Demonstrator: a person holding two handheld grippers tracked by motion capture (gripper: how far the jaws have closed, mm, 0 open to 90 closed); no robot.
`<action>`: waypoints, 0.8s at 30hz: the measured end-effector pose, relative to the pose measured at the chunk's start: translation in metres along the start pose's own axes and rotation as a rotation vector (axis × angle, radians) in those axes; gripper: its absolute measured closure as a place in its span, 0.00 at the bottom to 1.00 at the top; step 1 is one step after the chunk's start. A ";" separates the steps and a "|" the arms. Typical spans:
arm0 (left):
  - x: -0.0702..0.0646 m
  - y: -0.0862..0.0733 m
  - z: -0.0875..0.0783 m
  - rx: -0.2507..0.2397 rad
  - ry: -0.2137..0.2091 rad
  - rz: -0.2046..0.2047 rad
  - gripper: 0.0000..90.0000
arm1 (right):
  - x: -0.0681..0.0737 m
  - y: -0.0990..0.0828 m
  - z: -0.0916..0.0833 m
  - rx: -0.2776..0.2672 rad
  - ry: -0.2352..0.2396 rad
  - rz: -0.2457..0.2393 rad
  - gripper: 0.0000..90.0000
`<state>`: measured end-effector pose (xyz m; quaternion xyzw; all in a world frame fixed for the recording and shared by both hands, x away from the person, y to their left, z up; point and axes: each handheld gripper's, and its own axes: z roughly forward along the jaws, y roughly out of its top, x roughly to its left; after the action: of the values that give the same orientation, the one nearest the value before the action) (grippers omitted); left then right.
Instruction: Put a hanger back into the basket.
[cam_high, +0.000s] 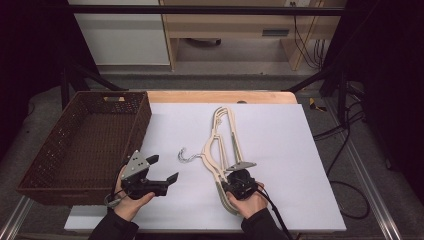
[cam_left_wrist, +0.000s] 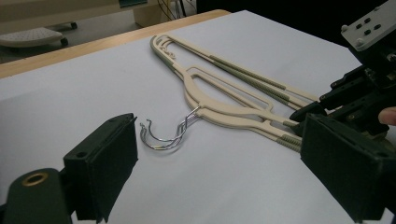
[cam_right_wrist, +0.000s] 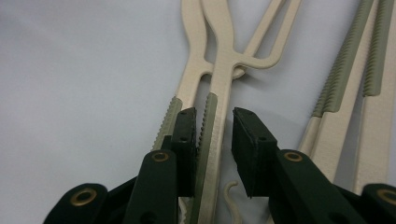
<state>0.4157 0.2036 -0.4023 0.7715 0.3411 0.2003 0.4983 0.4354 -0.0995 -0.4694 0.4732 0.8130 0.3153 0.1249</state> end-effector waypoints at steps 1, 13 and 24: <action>0.000 0.000 0.000 0.001 0.000 0.000 0.12 | 0.000 0.000 0.001 0.000 0.010 0.006 0.82; -0.003 -0.003 0.005 0.024 0.001 0.016 0.12 | -0.010 0.003 -0.009 -0.029 -0.014 0.061 0.89; -0.003 -0.004 0.024 0.066 -0.007 0.034 0.14 | -0.022 0.011 -0.032 -0.088 0.049 0.070 0.89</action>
<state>0.4284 0.1873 -0.4160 0.7938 0.3329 0.1947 0.4703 0.4384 -0.1267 -0.4396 0.4873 0.7842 0.3665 0.1145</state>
